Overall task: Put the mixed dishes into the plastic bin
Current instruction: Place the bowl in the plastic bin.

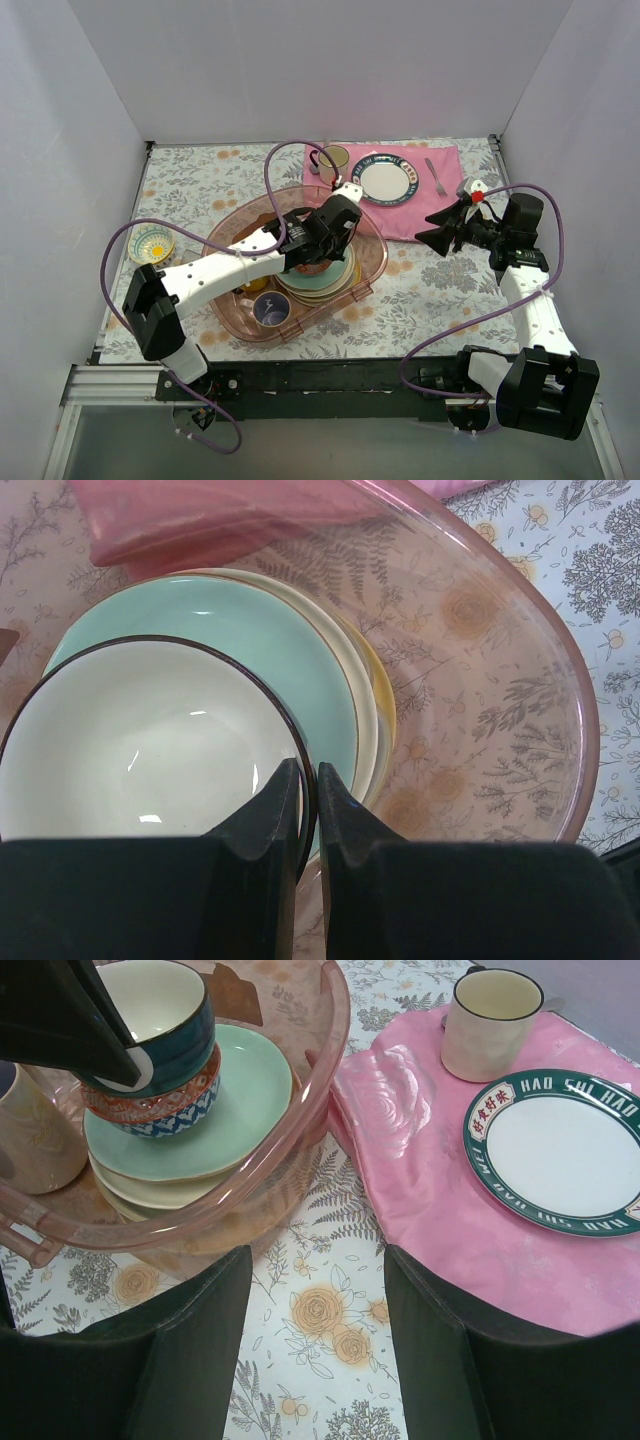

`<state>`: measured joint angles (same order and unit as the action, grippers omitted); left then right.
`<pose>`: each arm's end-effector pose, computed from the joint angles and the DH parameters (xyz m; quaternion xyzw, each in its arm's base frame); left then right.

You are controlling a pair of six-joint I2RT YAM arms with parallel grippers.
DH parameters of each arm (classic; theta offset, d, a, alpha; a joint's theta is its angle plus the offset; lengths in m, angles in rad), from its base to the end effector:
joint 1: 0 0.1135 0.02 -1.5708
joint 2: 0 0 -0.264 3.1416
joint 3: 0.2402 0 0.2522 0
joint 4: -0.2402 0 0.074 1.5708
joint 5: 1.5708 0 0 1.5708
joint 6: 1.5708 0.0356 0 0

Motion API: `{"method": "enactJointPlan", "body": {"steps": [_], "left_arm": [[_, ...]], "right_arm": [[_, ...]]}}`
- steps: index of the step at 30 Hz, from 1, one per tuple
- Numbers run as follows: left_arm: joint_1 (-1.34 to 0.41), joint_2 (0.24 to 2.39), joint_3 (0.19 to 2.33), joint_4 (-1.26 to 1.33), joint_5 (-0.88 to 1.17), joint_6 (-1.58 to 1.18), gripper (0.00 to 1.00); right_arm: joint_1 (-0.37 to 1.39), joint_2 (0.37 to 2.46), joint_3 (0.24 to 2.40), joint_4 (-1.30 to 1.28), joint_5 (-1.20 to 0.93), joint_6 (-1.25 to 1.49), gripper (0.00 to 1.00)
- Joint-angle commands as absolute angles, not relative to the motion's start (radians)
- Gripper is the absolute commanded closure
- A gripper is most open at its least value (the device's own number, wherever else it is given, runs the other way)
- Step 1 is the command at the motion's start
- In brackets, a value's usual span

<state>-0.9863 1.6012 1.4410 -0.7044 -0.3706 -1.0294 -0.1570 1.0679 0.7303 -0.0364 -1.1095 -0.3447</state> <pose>0.2033 -0.2839 0.3160 -0.0836 0.9207 -0.1952 0.3276 0.2296 -0.0041 0.2875 -0.3612 0.6714 0.3027 0.5719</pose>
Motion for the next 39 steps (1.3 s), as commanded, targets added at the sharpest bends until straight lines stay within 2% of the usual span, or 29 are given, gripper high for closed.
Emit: {"method": "enactJointPlan", "body": {"steps": [1,23,39], "left_arm": [[-0.997,1.594,1.499,-0.696,-0.439,-1.031,1.0],[-1.006,1.612,1.482,-0.706,-0.465,-1.046,1.0],[-1.005,1.614,1.471,-0.71,-0.474,-1.054,0.92]], "right_arm": [[-0.163,1.065,0.759,-0.032,-1.124,-0.357,0.37],[-0.164,1.065,0.759,-0.031,-1.124,-0.357,0.36],[-0.166,1.065,0.759,-0.032,-1.124,-0.357,0.37]]}}
